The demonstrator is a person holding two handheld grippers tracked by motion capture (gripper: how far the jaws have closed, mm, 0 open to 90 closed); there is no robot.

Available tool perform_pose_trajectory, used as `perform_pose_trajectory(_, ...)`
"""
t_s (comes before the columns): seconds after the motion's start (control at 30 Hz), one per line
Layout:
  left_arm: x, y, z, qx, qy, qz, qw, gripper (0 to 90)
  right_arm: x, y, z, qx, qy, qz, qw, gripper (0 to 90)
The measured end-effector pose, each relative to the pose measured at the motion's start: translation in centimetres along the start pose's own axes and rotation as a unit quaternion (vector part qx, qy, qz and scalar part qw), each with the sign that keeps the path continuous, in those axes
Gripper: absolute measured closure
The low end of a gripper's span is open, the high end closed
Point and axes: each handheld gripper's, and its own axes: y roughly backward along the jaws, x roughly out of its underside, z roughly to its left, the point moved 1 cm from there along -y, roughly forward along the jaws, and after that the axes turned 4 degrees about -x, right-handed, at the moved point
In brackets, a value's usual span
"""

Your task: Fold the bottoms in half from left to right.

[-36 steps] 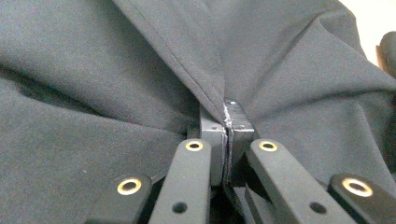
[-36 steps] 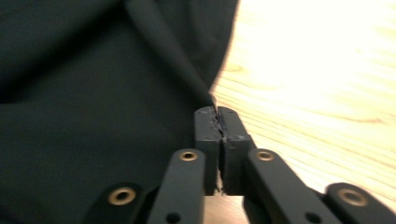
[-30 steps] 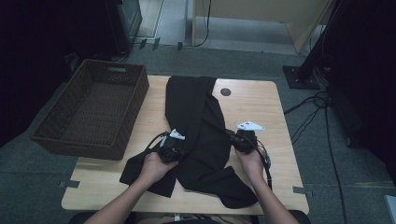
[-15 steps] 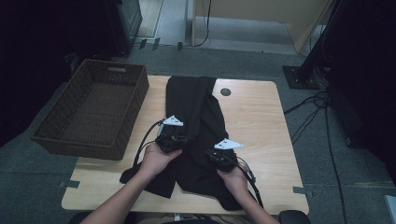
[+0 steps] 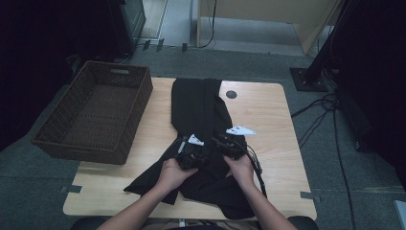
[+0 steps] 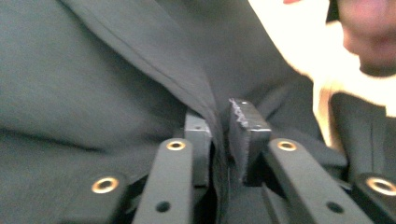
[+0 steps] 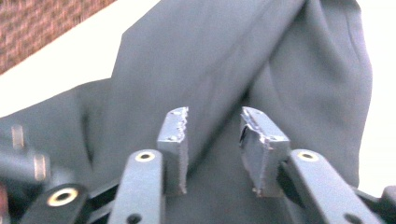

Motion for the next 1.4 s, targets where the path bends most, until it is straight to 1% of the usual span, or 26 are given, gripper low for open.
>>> perform_pose_trajectory(0.07,0.5,0.1,-0.4,0.008,0.000,-0.009,0.9999,67.5,-0.9,-1.0,0.2,-0.005,-0.003,-0.002,1.0000,52.9)
perform_pose_trajectory(0.13,0.8,0.6,-0.8,0.017,0.003,-0.021,0.9996,60.9,-1.5,-2.2,0.7,-0.003,0.003,0.001,1.0000,48.0)
perform_pose_trajectory(0.2,1.2,1.2,-1.0,0.024,0.008,-0.035,0.9991,57.6,-1.7,-3.6,1.3,0.004,0.013,0.010,0.9999,44.5)
perform_pose_trajectory(0.27,1.4,1.6,-1.1,0.030,0.008,-0.042,0.9986,55.5,-1.5,-4.9,1.7,0.018,0.024,0.019,0.9994,44.5)
perform_pose_trajectory(0.33,1.6,2.4,-0.9,0.038,0.014,-0.041,0.9984,53.9,-1.1,-5.8,1.9,0.033,0.037,0.026,0.9984,46.4)
perform_pose_trajectory(0.37,1.7,2.7,-0.7,0.041,0.015,-0.040,0.9982,53.9,-0.9,-6.1,1.9,0.046,0.047,0.036,0.9972,48.6)
perform_pose_trajectory(0.43,1.8,3.4,-0.3,0.046,0.022,-0.040,0.9979,54.0,-0.5,-6.4,1.7,0.059,0.058,0.051,0.9952,57.5)
perform_pose_trajectory(0.5,1.8,4.5,0.3,0.050,0.027,-0.044,0.9974,53.4,-0.4,-6.0,1.3,0.067,0.073,0.052,0.9937,75.0)
perform_pose_trajectory(0.53,1.8,5.1,0.7,0.051,0.028,-0.049,0.9971,52.5,-0.5,-5.7,1.0,0.068,0.070,0.059,0.9935,82.9)
perform_pose_trajectory(0.57,1.7,5.8,1.2,0.051,0.029,-0.055,0.9968,52.5,-0.6,-5.4,0.7,0.066,0.063,0.066,0.9937,87.3)
perform_pose_trajectory(0.63,1.5,7.0,2.4,0.042,0.035,-0.073,0.9958,52.0,-0.8,-4.8,0.1,0.062,0.059,0.068,0.9940,88.6)
perform_pose_trajectory(0.67,1.4,7.4,3.1,0.039,0.042,-0.078,0.9952,52.0,-0.8,-4.6,-0.1,0.061,0.053,0.067,0.9944,88.7)
perform_pose_trajectory(0.73,1.5,8.0,4.7,0.022,0.055,-0.083,0.9947,52.0,-1.0,-3.9,-0.5,0.057,0.042,0.058,0.9958,88.7)
perform_pose_trajectory(0.77,1.6,7.9,5.4,0.018,0.063,-0.081,0.9945,52.1,-1.2,-3.4,-0.7,0.052,0.037,0.049,0.9968,88.6)
perform_pose_trajectory(0.8,1.7,7.7,6.0,0.017,0.068,-0.069,0.9951,52.1,-1.3,-2.9,-0.9,0.052,0.033,0.039,0.9974,88.3)
perform_pose_trajectory(0.83,1.9,7.3,6.3,0.009,0.071,-0.056,0.9959,52.1,-1.5,-2.4,-1.1,0.052,0.031,0.031,0.9976,88.1)
perform_pose_trajectory(0.87,2.0,6.9,6.5,0.002,0.066,-0.044,0.9968,52.0,-1.7,-2.0,-1.4,0.055,0.027,0.027,0.9978,87.9)
perform_pose_trajectory(0.93,2.4,6.1,6.6,-0.007,0.056,-0.023,0.9982,51.6,-1.8,-1.4,-2.2,0.063,0.027,0.021,0.9974,87.4)
perform_pose_trajectory(1.03,2.7,5.3,6.3,-0.007,0.048,-0.008,0.9988,51.5,-1.4,-0.8,-3.7,0.074,0.009,0.027,0.9969,87.0)
perform_pose_trajectory(1.07,2.8,5.0,6.1,-0.009,0.043,0.003,0.9990,51.4,-1.2,-0.8,-4.0,0.076,0.006,0.029,0.9967,86.8)
perform_pose_trajectory(1.13,3.0,4.8,5.7,-0.004,0.039,0.012,0.9991,51.4,-0.7,-0.8,-4.6,0.095,0.012,0.042,0.9945,84.0)
perform_pose_trajectory(1.17,3.0,4.7,5.4,0.001,0.036,0.011,0.9993,51.4,-0.4,-0.9,-5.0,0.118,0.023,0.051,0.9915,80.8)
perform_pose_trajectory(1.2,3.0,4.6,5.1,0.004,0.029,0.015,0.9995,51.0,-0.1,-1.0,-5.5,0.140,0.024,0.058,0.9881,77.3)
perform_pose_trajectory(1.23,3.0,4.6,4.9,0.004,0.024,0.017,0.9996,50.8,0.0,-0.8,-5.8,0.151,0.019,0.059,0.9866,76.7)
perform_pose_trajectory(1.3,3.0,4.5,4.4,0.008,0.020,0.021,0.9995,50.4,0.0,-0.2,-5.7,0.149,0.005,0.039,0.9880,70.7)
perform_pose_trajectory(1.4,3.1,4.2,3.9,0.008,0.018,0.029,0.9994,50.3,-0.1,1.2,-4.4,0.127,0.011,0.014,0.9917,68.0)
